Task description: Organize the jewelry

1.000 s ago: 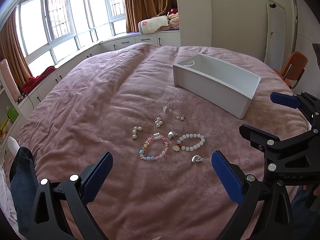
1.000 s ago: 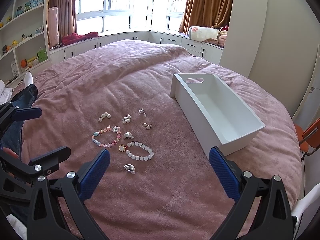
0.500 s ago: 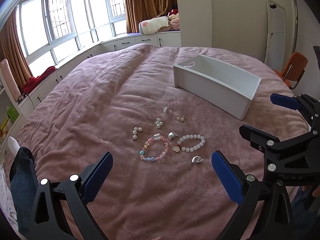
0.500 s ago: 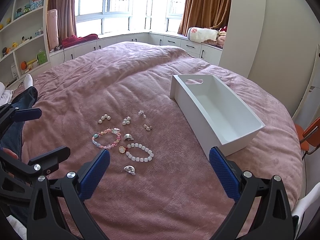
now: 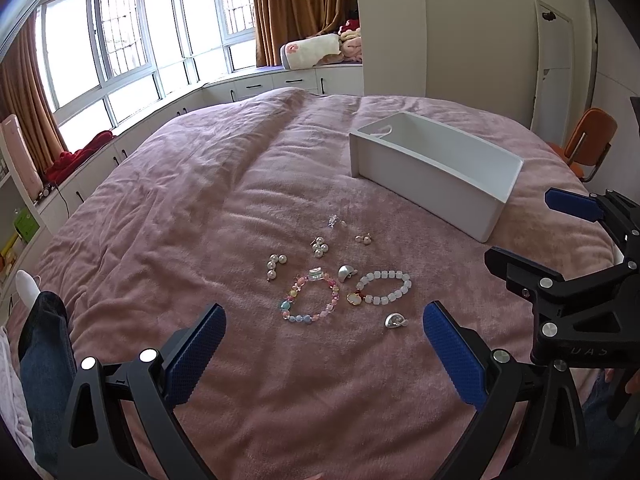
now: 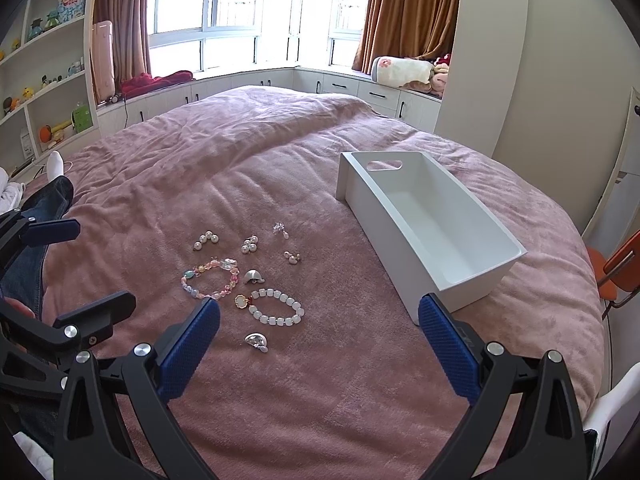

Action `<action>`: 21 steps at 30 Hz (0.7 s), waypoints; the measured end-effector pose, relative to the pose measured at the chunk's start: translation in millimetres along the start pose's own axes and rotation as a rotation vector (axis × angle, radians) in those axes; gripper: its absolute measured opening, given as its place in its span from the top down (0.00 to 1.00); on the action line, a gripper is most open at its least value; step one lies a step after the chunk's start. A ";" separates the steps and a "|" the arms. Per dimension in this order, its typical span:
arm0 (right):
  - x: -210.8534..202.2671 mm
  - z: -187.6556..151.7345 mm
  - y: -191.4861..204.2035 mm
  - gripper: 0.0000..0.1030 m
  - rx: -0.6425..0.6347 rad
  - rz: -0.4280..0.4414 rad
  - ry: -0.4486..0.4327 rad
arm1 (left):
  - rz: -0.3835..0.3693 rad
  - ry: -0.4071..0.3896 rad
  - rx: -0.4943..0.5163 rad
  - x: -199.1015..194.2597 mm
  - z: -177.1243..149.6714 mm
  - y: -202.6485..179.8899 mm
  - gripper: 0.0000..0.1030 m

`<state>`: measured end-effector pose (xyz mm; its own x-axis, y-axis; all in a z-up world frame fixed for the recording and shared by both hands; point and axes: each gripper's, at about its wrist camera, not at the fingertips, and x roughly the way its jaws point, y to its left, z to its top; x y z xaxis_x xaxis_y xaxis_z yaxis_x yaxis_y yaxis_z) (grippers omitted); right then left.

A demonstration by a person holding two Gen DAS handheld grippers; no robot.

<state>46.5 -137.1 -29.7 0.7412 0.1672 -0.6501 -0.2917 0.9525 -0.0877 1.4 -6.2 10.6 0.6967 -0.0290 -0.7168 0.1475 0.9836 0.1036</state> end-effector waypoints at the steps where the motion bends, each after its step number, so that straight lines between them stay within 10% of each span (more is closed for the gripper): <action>1: 0.1 0.2 0.3 0.04 0.000 0.000 0.001 | -0.001 0.001 -0.001 0.1 0.1 -0.1 0.03; 21: -3.3 0.6 1.7 0.04 -0.002 0.001 -0.008 | -0.001 0.008 -0.013 3.0 -6.6 11.2 0.03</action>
<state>43.9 -135.9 -27.2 0.7457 0.1704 -0.6441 -0.2940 0.9517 -0.0885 0.6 5.8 5.0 0.6910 -0.0282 -0.7223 0.1390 0.9858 0.0945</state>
